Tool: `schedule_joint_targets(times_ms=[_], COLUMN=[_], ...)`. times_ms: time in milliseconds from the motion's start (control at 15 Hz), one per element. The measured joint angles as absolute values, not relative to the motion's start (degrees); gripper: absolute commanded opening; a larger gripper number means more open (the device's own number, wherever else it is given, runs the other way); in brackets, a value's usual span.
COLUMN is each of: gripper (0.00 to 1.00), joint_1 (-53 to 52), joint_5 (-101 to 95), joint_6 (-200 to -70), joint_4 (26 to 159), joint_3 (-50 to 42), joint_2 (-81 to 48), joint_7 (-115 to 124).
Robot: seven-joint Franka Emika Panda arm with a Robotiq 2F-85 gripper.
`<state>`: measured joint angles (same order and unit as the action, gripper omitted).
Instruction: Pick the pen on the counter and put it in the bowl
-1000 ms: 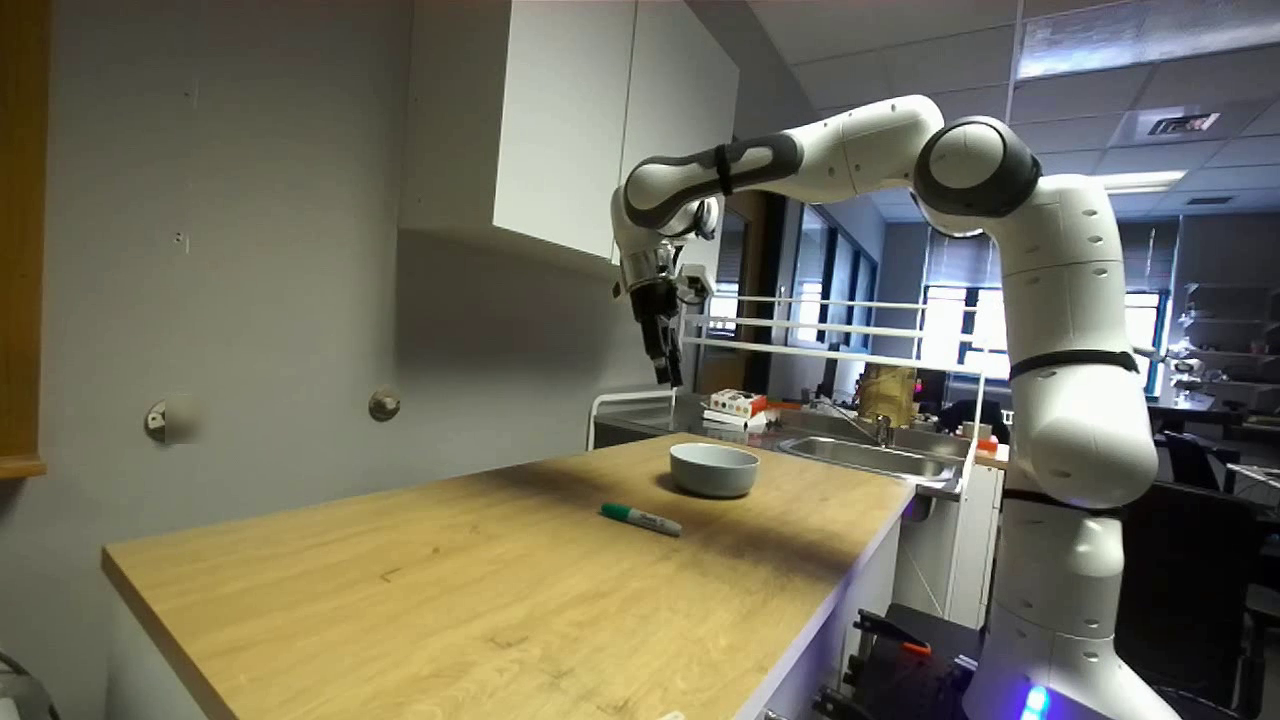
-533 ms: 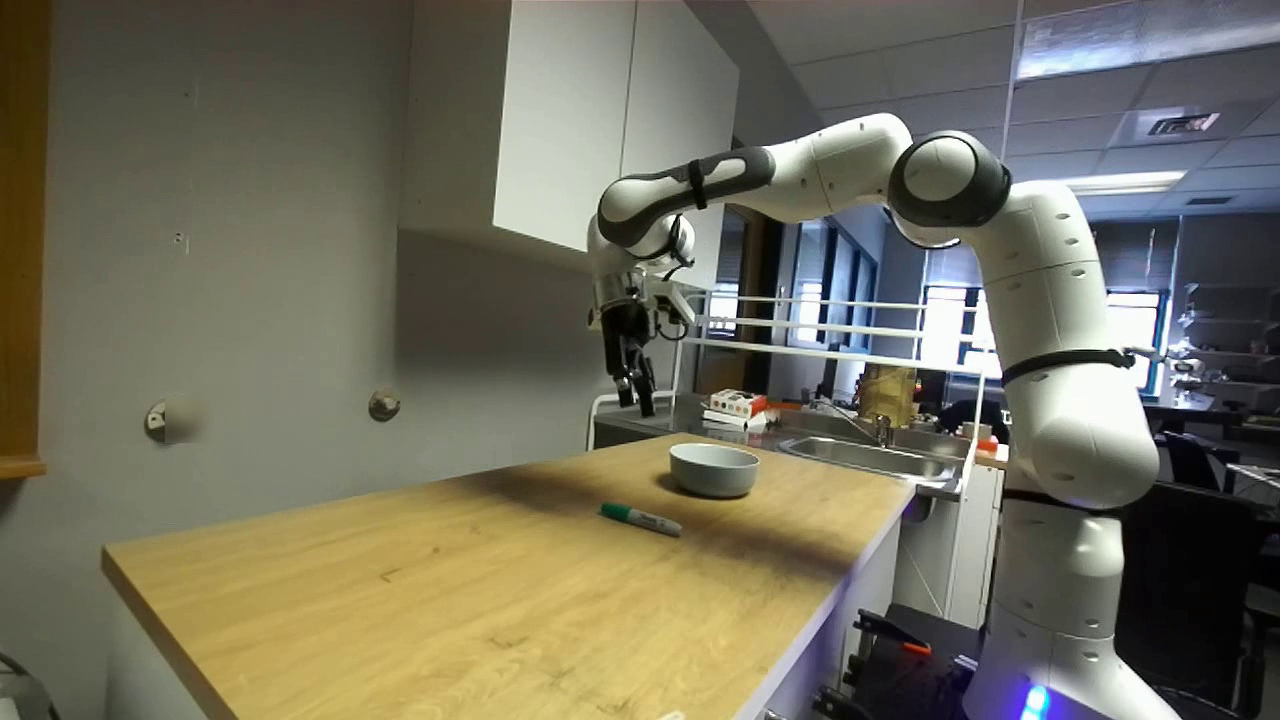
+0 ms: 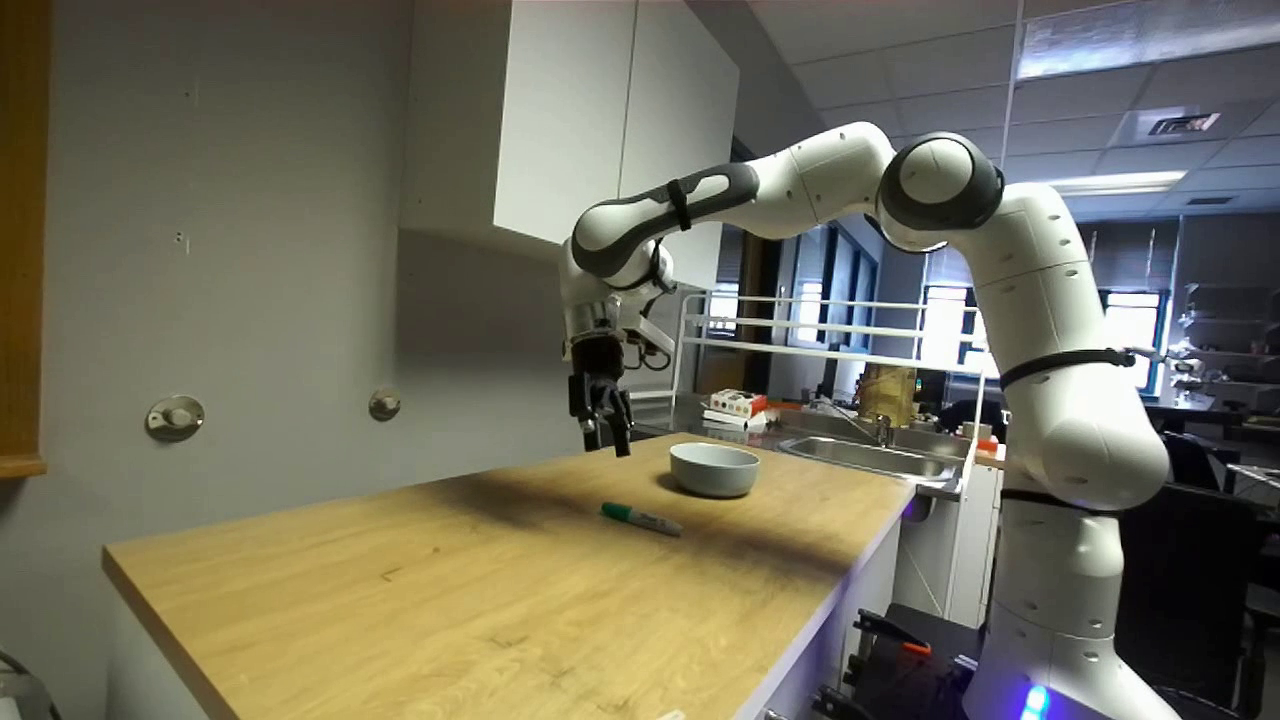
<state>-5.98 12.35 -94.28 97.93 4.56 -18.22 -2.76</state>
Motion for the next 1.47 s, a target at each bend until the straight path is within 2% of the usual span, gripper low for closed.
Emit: schedule_joint_targets(times_ms=[533, 600, 667, 800, 933, 1000, 1067, 1133, 1267, 1467], gripper=[1.0, 0.93, 0.73, 0.68, 0.53, 0.73, 0.86, 0.87, 0.98, 1.0], joint_1=[-3.37, -3.06, -2.81, -2.45, -2.33, -2.3, -2.26, -2.25, -2.25, -2.25], joint_5=[14.66, 14.87, 15.0, 15.08, 15.08, 15.08, 15.08, 15.07, 14.84, 13.56], joint_6=[-102.56, -103.12, -103.41, -103.57, -103.57, -103.57, -103.56, -103.51, -103.46, -103.38], joint_4=[107.96, 108.77, 109.41, 110.3, 110.74, 110.84, 110.9, 110.95, 111.03, 111.18], joint_3=[3.81, 3.77, 3.73, 3.67, 3.56, 3.52, 3.5, 3.48, 3.42, 3.17], joint_2=[-17.32, -17.15, -17.01, -16.75, -16.65, -16.63, -16.62, -16.62, -16.62, -16.62], joint_7=[-1.68, -1.68, -1.68, -1.68, -1.68, -1.68, -1.68, -1.68, -1.68, -1.4])
